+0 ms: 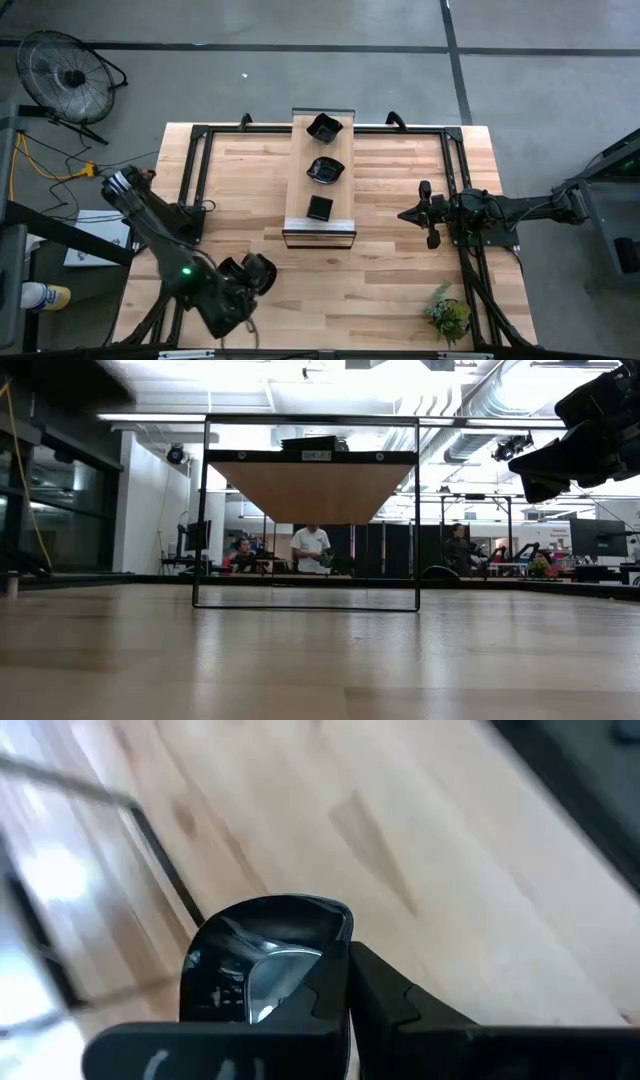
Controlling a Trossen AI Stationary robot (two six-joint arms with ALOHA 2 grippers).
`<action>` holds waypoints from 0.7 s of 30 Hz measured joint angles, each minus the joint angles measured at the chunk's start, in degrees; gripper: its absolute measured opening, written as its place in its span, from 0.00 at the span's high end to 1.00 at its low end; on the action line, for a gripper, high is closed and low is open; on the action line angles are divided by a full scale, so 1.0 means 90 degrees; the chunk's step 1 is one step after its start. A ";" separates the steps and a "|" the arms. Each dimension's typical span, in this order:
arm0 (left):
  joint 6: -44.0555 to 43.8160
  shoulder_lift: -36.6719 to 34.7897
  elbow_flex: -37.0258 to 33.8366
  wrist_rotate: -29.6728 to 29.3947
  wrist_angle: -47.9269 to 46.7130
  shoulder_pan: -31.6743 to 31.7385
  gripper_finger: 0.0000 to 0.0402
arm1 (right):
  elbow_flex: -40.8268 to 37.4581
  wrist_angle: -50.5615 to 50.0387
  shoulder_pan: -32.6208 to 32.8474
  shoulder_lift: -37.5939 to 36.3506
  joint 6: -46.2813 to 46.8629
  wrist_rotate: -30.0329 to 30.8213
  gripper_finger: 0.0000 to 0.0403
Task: Pick & Place Mini shaped plates
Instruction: Stack the leaf-shaped plate on top of the stacked leaf-shaped plates on the shelf
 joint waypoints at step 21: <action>0.5959 -0.0413 0.1173 0.0699 0.0503 0.0942 1.00 | 0.0000 0.0000 -0.0001 0.0000 0.0000 0.0001 0.99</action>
